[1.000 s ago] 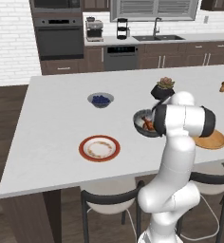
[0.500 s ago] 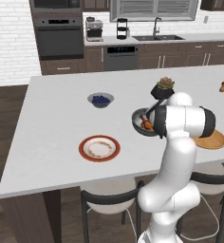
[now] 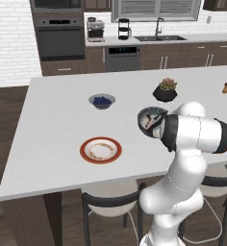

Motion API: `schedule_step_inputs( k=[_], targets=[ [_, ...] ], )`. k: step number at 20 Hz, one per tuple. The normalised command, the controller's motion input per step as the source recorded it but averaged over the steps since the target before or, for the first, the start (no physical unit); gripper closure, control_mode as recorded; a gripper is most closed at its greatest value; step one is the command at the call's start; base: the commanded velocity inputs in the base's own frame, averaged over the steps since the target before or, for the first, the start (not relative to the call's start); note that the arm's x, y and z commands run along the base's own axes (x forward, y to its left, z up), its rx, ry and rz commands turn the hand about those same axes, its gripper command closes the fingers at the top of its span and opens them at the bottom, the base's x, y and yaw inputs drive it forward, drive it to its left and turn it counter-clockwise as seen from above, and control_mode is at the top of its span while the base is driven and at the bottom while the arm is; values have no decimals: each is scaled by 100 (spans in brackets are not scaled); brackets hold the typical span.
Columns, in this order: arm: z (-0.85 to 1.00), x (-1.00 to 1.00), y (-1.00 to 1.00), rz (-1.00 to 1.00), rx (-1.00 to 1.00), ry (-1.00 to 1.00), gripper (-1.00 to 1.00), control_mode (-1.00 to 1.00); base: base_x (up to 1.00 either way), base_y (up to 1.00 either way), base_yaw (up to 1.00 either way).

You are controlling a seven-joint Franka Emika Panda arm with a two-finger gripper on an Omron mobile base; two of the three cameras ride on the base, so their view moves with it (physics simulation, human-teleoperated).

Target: Pick the chicken drumstick and potato from their plates and place them in the bowl. Then put the bowl in the fridge.

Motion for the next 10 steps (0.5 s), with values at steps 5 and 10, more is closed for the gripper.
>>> schedule_step_inputs(
  k=[5, 10],
  targets=[
    [97, -39, 8, -12, 7, -2, 100, -100, 0, 0, 0],
    [100, -41, 0, -1, 4, 3, 100, -100, 0, 0, 0]
  ],
)
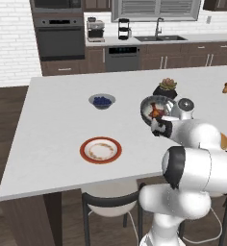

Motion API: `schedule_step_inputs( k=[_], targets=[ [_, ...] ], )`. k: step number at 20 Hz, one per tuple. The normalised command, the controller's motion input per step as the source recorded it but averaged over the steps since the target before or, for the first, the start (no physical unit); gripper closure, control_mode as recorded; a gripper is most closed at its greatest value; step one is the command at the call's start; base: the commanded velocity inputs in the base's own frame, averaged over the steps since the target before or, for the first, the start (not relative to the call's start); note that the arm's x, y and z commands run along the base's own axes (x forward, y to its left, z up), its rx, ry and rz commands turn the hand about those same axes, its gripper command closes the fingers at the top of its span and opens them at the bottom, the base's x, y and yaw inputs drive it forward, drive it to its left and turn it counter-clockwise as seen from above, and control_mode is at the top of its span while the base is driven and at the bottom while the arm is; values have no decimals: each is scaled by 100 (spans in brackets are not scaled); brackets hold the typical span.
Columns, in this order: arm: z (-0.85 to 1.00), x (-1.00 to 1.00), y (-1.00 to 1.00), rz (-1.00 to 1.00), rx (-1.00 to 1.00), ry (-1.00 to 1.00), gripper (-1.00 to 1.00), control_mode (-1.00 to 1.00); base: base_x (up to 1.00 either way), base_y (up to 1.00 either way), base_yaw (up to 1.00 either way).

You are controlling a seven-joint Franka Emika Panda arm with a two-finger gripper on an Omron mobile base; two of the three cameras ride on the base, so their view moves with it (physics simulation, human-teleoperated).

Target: Pick the chicken drumstick and potato from their plates and place them in the bowl. Then put the bowl in the fridge.

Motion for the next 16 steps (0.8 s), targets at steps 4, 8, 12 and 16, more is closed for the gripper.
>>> schedule_step_inputs(
  k=[4, 8, 12, 16],
  targets=[
    [94, -50, 0, 0, 11, 20, 100, -100, 0, 0, 0],
    [63, -58, -4, -1, 12, 18, 100, -100, 0, 0, 0],
    [14, -64, 39, -13, 2, 2, 100, -100, 0, 0, 0],
    [5, -39, 52, -10, -3, 0, 100, -100, 0, 0, 0]
  ],
)
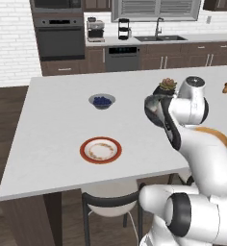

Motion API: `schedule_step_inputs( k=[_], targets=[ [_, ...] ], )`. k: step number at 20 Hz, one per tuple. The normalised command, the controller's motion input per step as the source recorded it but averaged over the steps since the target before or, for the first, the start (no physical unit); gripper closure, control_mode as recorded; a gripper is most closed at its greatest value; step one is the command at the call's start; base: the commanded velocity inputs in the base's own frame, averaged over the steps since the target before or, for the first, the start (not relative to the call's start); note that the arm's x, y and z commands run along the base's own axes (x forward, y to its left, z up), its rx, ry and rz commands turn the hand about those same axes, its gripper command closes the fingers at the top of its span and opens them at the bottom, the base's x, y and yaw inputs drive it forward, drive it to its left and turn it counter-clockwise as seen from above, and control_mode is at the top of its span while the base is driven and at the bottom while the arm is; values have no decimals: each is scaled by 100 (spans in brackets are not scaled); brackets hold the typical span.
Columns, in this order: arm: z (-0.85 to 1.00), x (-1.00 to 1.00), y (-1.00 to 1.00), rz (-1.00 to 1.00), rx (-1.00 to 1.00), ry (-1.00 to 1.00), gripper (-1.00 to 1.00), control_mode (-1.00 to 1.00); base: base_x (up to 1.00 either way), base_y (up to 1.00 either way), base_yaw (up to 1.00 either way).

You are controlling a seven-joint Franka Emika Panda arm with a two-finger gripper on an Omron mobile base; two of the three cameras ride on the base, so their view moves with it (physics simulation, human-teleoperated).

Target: Pick the chicken drumstick and potato from their plates and place them in the bowl. Then put the bowl in the fridge.

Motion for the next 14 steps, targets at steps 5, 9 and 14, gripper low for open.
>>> schedule_step_inputs(
  k=[5, 9, 14],
  targets=[
    [21, -46, 14, -2, -5, -6, 100, -100, 0, 0, 0],
    [43, -74, 11, 0, -2, -11, 100, -100, 0, 0, 0],
    [32, -64, 29, 0, 0, 0, 100, -100, 0, 0, 0]
  ],
)
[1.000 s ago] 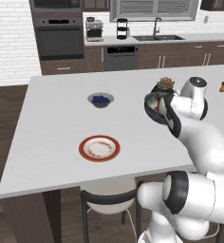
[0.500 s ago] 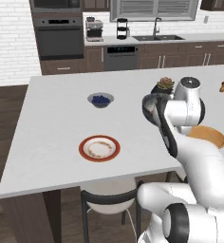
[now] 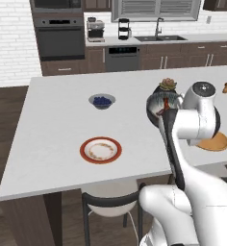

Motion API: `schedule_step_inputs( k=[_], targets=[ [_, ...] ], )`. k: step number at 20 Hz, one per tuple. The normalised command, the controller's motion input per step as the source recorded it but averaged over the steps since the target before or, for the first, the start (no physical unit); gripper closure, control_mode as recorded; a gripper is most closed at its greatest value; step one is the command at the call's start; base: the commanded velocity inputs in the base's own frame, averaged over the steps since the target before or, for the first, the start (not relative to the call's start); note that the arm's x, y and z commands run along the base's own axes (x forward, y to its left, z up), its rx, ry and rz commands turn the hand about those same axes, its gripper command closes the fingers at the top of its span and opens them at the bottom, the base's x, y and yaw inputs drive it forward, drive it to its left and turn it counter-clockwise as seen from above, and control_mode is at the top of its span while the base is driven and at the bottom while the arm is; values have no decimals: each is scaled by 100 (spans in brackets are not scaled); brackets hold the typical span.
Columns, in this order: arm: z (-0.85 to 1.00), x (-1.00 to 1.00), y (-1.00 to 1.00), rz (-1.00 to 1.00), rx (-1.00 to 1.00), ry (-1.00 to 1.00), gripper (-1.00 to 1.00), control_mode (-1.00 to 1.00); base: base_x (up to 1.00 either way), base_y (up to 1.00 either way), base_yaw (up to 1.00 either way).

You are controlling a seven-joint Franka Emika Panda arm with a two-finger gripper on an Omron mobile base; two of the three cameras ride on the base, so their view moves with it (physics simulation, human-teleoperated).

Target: Pick the chicken drumstick and potato from their plates and place them in the bowl. Then put the bowl in the fridge.

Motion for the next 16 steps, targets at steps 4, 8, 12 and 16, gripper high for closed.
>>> schedule_step_inputs(
  k=[4, 8, 12, 16],
  targets=[
    [32, -84, 37, 0, 0, 0, 100, -100, 0, 0, 0],
    [44, -82, 35, 0, 0, 0, 100, -100, 0, 0, 0],
    [21, -63, 33, 0, 0, 0, 100, -100, 0, 0, 0],
    [22, -76, 4, 0, 0, -8, 100, -100, 0, 0, 0]
  ],
)
